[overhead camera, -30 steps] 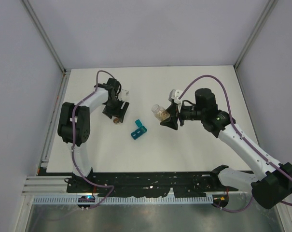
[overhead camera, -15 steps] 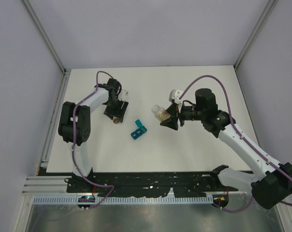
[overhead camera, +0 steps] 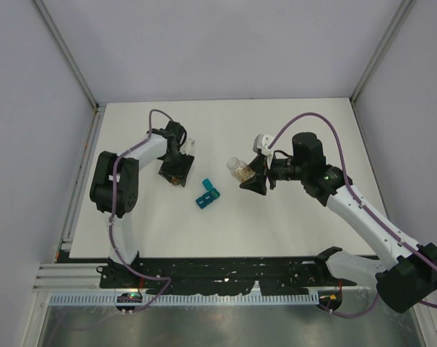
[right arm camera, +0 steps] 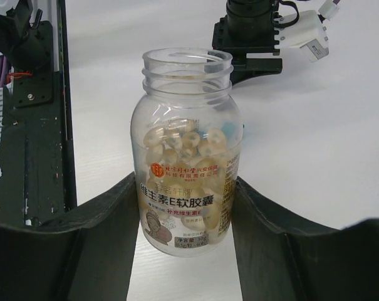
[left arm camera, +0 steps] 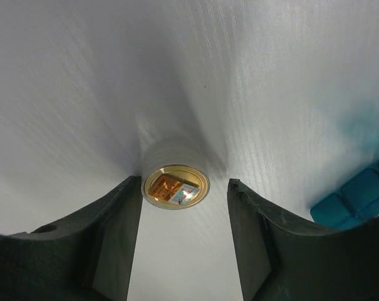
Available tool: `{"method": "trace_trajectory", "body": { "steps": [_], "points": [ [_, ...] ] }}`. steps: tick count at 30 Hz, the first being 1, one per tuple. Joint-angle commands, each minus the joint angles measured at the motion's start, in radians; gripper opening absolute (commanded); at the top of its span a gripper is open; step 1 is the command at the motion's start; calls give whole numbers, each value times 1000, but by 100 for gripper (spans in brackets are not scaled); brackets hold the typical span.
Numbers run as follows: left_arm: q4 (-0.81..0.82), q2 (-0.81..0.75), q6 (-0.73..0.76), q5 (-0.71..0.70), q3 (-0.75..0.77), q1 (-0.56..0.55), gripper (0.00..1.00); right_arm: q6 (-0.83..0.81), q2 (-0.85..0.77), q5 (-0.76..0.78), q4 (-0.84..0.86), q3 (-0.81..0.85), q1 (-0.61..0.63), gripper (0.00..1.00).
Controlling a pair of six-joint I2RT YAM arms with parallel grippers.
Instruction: Sort the pills into containers
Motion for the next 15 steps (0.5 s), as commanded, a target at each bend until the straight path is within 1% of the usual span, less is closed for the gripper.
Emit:
{"method": "trace_trajectory", "body": {
  "steps": [1,15],
  "points": [
    [28,10,-10,-17,-8,-9,58,6,-25,-25,55,4,-5,6],
    [-5,51,-11,-27,50,-15,57,12,-16,-34,55,6,-6,6]
  ]
}}
